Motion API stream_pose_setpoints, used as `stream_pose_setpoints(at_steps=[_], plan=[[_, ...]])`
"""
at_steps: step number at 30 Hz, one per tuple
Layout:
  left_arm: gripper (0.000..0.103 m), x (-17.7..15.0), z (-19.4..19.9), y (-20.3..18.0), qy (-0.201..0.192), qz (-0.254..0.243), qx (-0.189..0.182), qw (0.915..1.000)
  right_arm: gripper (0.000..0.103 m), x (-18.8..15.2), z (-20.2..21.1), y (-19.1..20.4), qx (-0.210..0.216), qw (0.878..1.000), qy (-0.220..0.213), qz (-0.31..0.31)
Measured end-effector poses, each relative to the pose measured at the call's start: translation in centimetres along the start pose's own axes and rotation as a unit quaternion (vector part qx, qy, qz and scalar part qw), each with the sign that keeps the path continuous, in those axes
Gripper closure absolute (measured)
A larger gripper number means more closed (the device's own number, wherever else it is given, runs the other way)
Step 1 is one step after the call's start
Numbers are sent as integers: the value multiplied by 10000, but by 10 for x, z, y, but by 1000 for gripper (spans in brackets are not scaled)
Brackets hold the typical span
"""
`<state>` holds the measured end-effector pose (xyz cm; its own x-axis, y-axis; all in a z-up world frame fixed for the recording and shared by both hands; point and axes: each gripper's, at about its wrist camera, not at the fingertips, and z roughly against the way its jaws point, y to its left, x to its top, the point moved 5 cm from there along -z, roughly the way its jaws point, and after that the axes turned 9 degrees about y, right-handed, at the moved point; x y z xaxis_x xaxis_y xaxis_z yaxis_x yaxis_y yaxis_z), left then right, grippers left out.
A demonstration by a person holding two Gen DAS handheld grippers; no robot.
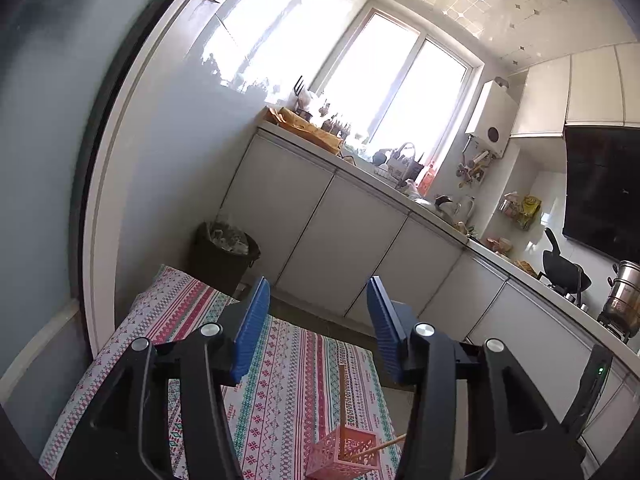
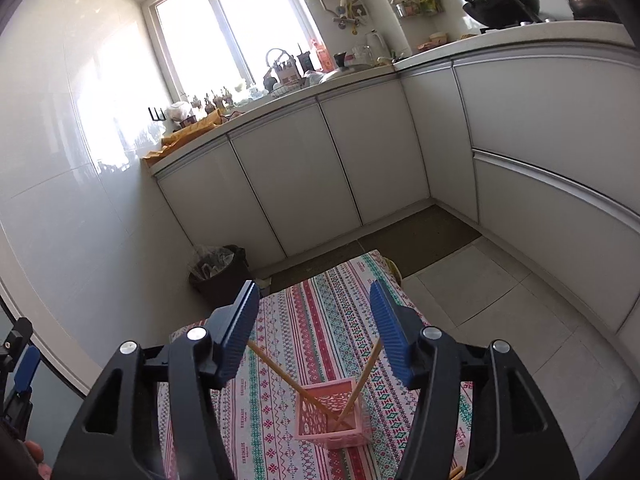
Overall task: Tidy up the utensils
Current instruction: 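Open the left gripper and withdraw from the pink holder, then lower the left gripper onto the chopstick pile and grasp one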
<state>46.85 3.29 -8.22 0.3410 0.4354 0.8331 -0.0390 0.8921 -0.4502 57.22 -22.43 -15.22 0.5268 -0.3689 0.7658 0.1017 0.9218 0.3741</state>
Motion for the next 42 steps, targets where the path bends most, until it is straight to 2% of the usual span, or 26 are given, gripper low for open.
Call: stream_pose_setpoints(at_steps=[2,5,8,11,13,14,16,19,21,24,27,29,31,32,35,36,38,39,40,42], plan=[[52,-2,-1,-3,31,-43,-28,10000,24,4,15,-6,40,9993,-305,-190],[46,-6,-4,-10,158,-191,-129,9996,15,6,41,-19,35,9962,-712,-494],[42,-12,-6,-20,317,-394,-235,9984,9,-6,69,-36,-42,9926,-994,-703],[30,-20,-7,-33,488,-620,-433,9959,7,-29,88,-61,-393,9908,-1019,-800],[9,-27,-7,-42,572,-822,-545,9935,7,-51,90,-81,-751,9921,-614,-798],[6,-32,-7,-48,622,-979,-611,9914,7,-63,88,-92,-903,9924,-311,-778],[7,-46,-11,-63,863,-1463,-692,9830,7,-94,84,-120,-1181,9886,322,-881],[7,-77,-18,-87,1332,-2153,-977,9625,7,-145,78,-161,-1430,9729,1231,-1339],[7,-103,-25,-100,1788,-2492,-1305,9428,7,-174,76,-188,-1363,9568,1740,-1890],[7,-158,-42,-125,2824,-3131,-1696,8908,7,-199,76,-219,-1259,9332,2032,-2685],[7,-226,-54,-146,3654,-4014,-1841,8195,7,-204,80,-241,-1226,9228,1978,-3070],[11,-270,-69,-150,4175,-4566,-1769,7654,7,-206,80,-251,-1158,9148,2008,-3308],[39,-306,-86,-148,4667,-4924,-1649,7159,7,-211,77,-255,-954,9046,2129,-3567],[43,-319,-96,-146,4892,-5002,-1570,6970,7,-212,74,-257,-861,8996,2196,-3674],[49,-347,-122,-141,5283,-5143,-1349,6620,7,-215,70,-263,-596,8880,2309,-3931],[52,-354,-129,-140,5326,-5213,-1287,6542,7,-215,70,-264,-523,8861,2327,-3975],[62,-362,-140,-142,5349,-5376,-1164,6413,7,-213,69,-265,-411,8843,2363,-4006],[71,-367,-146,-142,5395,-5401,-1116,6362,7,-212,70,-266,-361,8833,2354,-4037],[78,-369,-151,-142,5446,-5381,-1077,6342,7,-211,70,-267,-324,8823,2337,-4073],[78,-373,-159,-144,5516,-5357,-1075,6302,7,-210,71,-270,-279,8803,2331,-4122]])
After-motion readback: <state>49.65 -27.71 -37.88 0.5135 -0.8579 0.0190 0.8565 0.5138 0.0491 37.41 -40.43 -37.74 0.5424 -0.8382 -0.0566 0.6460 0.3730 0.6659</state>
